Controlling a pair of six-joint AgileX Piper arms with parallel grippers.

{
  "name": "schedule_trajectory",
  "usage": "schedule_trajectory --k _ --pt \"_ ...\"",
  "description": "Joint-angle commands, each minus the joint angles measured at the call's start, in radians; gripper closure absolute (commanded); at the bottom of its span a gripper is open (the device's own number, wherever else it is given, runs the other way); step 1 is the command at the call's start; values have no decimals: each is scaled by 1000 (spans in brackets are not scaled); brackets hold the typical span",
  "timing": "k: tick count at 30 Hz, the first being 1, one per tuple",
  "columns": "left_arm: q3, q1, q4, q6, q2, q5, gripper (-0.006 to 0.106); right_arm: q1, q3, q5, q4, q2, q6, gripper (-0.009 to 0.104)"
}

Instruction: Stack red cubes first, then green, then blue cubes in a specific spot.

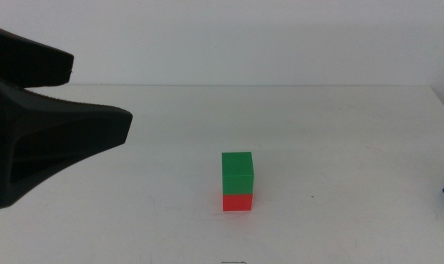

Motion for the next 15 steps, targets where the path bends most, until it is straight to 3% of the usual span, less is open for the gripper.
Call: schedule_trajectory --k 1,9,15 --pt "-22 1 -28 -4 -2 -68 7 -7 -38 -26 -22 40 -10 1" --pt "-22 1 -28 -4 -2 -68 7 -16 -171 -30 -54 222 -35 1" --pt "-22 1 -27 -4 -2 -68 7 -143 -280 -24 -20 354 -127 1"
